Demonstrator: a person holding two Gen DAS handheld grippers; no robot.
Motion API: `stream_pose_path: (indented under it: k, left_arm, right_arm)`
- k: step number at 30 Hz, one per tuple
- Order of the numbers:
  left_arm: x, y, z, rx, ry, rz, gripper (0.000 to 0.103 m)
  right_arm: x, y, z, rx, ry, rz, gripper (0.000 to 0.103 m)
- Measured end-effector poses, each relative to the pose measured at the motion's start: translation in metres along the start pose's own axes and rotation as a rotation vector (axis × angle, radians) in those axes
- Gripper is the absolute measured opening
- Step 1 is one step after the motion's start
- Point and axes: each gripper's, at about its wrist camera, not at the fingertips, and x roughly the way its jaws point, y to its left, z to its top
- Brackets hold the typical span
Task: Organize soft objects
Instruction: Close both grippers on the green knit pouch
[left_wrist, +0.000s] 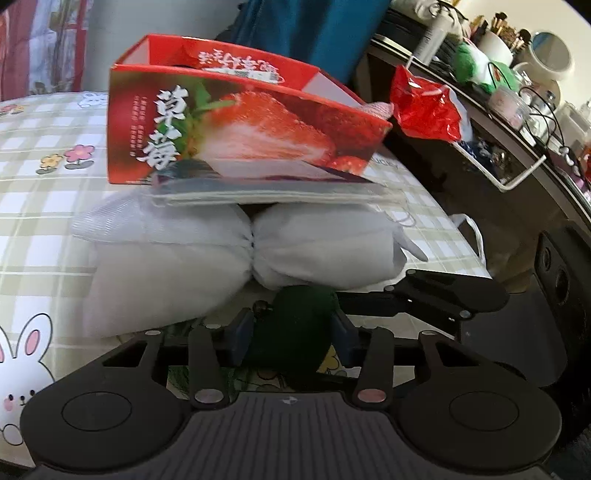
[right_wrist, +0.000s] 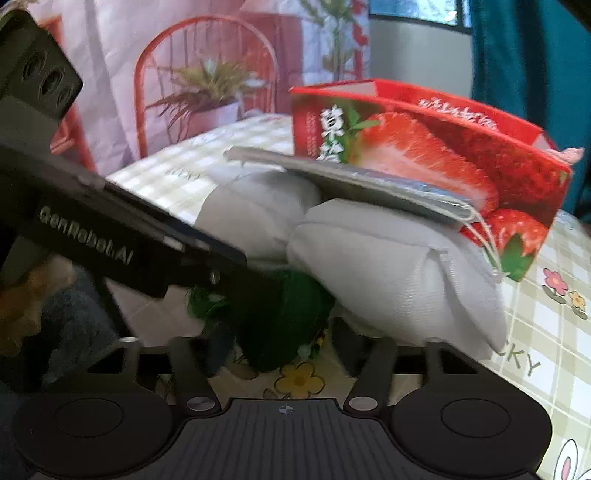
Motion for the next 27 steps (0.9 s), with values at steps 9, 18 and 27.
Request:
stream_pose_path:
  k: [9, 18, 27]
  left_arm:
    - [0.007, 0.005, -0.003, -0.024, 0.003, -0.018, 0.044]
    - [0.008, 0.009, -0.004, -0.040, 0.002, -0.018, 0.044]
    - [0.010, 0.010, -0.002, -0.051, 0.005, -0.016, 0.044]
  right_arm:
    - [0.008, -0.011, -0.010, 0.084, -0.006, 0.022, 0.089]
    - [0.004, -0.017, -0.013, 0.119, -0.057, -0.035, 0.102]
    - [0.007, -0.018, -0.016, 0.134, -0.057, -0.041, 0.102]
